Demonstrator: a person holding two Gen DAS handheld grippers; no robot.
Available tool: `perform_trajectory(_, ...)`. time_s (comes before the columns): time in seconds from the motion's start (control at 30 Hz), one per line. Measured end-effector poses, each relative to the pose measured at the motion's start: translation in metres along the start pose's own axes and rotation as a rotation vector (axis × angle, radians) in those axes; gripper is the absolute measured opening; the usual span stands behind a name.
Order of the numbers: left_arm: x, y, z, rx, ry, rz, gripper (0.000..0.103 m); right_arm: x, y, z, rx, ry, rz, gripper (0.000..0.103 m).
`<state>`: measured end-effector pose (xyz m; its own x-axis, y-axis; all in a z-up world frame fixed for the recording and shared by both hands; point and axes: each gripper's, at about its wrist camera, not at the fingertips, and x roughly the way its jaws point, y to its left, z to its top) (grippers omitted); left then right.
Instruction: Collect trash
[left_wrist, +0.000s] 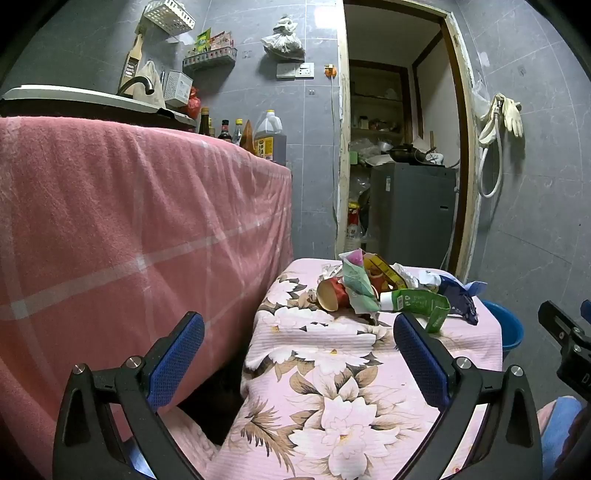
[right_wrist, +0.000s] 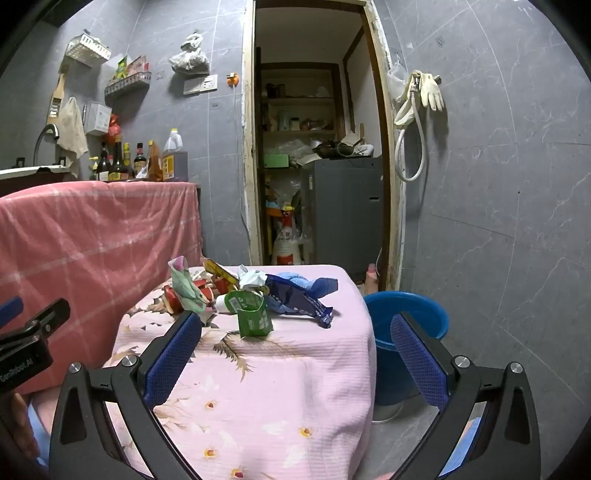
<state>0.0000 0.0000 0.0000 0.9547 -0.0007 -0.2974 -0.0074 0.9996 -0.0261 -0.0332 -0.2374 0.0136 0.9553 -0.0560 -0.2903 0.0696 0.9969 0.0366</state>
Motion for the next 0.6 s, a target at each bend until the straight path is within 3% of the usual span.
perform_trajectory(0.6,-0.0001,0.0,0.0,0.0,-0.003,0.0,0.1,-0.0004,-0.0002,0.0014,-0.002,-0.003,0.0,0.103)
